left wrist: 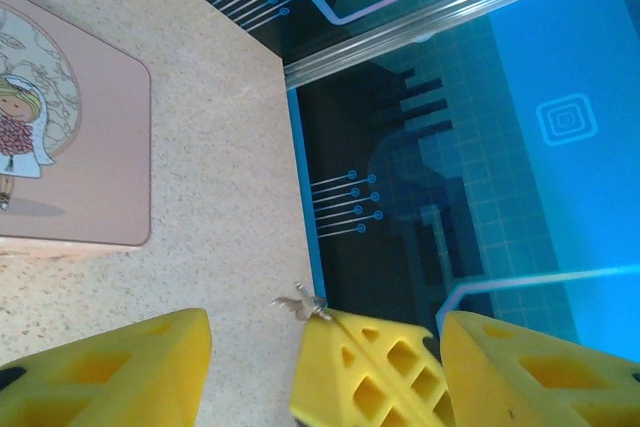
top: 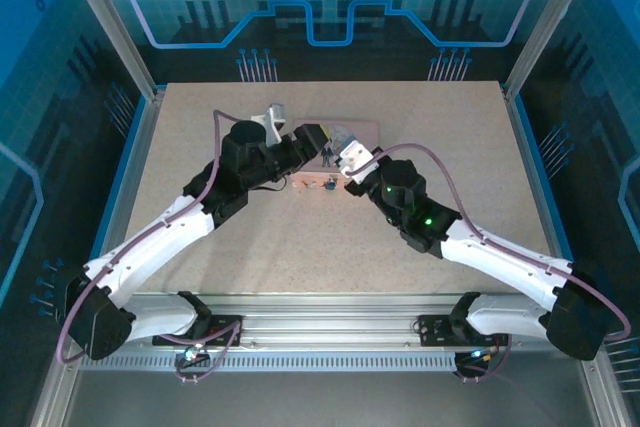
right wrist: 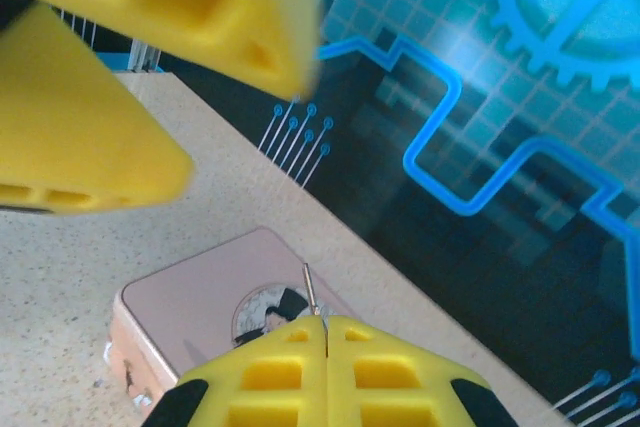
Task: Unlock the padlock with the key
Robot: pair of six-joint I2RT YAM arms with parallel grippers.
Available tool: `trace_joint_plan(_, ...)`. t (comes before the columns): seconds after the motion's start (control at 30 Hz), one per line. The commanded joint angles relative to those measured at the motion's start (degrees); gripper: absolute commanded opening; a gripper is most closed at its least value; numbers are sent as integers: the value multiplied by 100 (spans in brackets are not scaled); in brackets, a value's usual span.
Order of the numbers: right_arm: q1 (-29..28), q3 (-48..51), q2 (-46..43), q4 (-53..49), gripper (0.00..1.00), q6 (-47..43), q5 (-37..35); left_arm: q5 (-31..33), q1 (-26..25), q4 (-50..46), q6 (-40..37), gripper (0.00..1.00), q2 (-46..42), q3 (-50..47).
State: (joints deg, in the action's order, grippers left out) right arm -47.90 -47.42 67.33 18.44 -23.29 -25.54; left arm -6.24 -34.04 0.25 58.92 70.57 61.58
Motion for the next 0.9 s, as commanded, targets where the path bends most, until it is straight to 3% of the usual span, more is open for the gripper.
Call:
trace_joint_plan(0.0,-267,-242,126,711,0,-1007,-434,55,-98,-247,281,64,83,304)
trace_joint_plan(0.3,-556,-268,43,786,0,-973,-401,29,-155,-290,373,61,21,338)
trace_joint_plan(0.67,-703,-215,-42,743,0,-1027,-434,18,-146,-99,489,36,53,223)
trace_joint_plan(0.87,-745,-158,-42,745,0,-1045,-439,-1,-132,-121,489,16,89,240)
